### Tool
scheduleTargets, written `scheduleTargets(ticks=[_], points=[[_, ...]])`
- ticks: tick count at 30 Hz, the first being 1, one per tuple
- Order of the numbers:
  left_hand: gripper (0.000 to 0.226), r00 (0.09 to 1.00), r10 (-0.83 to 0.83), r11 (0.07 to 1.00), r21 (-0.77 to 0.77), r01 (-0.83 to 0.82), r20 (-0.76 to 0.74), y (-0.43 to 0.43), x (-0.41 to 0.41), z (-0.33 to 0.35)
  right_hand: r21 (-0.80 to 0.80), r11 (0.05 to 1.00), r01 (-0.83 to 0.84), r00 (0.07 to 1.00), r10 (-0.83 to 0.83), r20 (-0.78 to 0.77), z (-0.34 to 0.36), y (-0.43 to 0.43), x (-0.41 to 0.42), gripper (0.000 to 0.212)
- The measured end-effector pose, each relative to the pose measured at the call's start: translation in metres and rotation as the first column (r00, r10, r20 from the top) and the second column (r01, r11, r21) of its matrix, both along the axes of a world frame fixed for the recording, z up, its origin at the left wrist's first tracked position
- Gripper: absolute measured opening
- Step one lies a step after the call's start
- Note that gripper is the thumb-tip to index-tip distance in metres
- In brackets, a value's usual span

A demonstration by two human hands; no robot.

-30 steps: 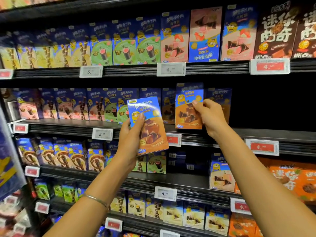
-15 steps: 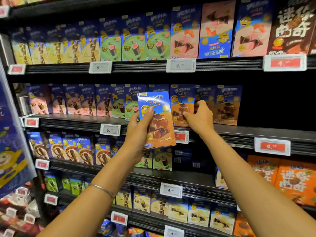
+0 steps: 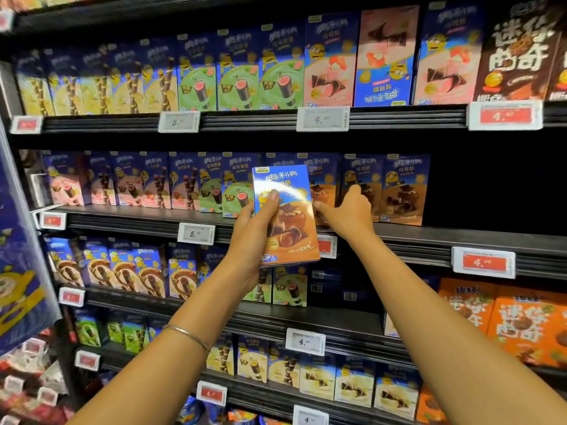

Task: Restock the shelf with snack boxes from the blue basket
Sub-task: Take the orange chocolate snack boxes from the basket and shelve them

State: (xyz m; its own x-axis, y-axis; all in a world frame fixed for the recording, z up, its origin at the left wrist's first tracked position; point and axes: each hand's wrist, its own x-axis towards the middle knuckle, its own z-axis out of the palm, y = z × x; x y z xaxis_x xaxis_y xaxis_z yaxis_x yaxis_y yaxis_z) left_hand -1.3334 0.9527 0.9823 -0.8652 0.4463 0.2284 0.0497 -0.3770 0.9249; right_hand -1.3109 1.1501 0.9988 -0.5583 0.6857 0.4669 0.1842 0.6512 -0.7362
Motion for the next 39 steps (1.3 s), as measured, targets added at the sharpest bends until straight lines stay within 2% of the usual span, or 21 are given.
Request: scheduleTargets(ticks=[1, 3, 5, 7, 11, 15, 18, 24, 34, 39], points=[[0.053, 1.000, 0.000, 1.000, 0.003, 0.000, 0.002, 0.000, 0.000, 0.000, 0.036, 0.999, 0.028, 0.999, -0.027, -0.029, 0.001, -0.004, 0.005, 0.068], [0.053, 1.000, -0.009, 1.000, 0.006, 0.009, -0.007, 0.000, 0.000, 0.001, 0.080, 0.996, 0.033, 0.989, -0.021, -0.145, 0.000, -0.017, 0.018, 0.051], [0.054, 0.999, -0.016, 1.000, 0.003, 0.016, -0.028, 0.003, 0.002, 0.001, -0.034, 0.985, -0.171, 0.959, 0.158, -0.237, -0.001, -0.034, 0.029, 0.045], [0.055, 1.000, -0.006, 1.000, 0.009, 0.006, -0.026, 0.008, 0.005, 0.002, -0.171, 0.918, -0.358, 0.918, 0.314, -0.241, -0.003, -0.050, 0.039, 0.047], [0.057, 0.999, 0.016, 0.998, 0.056, -0.014, -0.031, 0.019, 0.012, 0.004, -0.073, 0.924, -0.375, 0.908, 0.350, -0.233, -0.003, -0.059, 0.058, 0.028], [0.075, 0.999, -0.045, 0.994, 0.094, 0.048, -0.030, 0.024, 0.017, 0.008, -0.233, 0.865, -0.445, 0.886, 0.388, -0.254, 0.005, -0.046, 0.072, 0.021], [0.069, 0.997, 0.036, 0.998, 0.051, -0.033, -0.071, 0.031, 0.017, 0.005, -0.281, 0.823, -0.493, 0.861, 0.415, -0.295, 0.006, -0.032, 0.082, 0.017], [0.044, 0.994, 0.104, 0.994, 0.040, -0.103, -0.034, 0.049, 0.023, -0.005, -0.275, 0.842, -0.463, 0.855, 0.344, -0.387, -0.002, -0.014, 0.091, 0.008], [0.037, 0.986, 0.166, 0.985, 0.048, -0.165, -0.019, 0.045, 0.013, -0.007, -0.330, 0.897, -0.293, 0.839, 0.077, -0.539, 0.005, 0.041, 0.103, 0.004], [0.035, 0.987, 0.158, 0.986, 0.054, -0.157, -0.017, 0.041, 0.013, -0.010, -0.266, 0.956, -0.124, 0.870, -0.024, -0.492, 0.014, 0.064, 0.076, 0.027]])
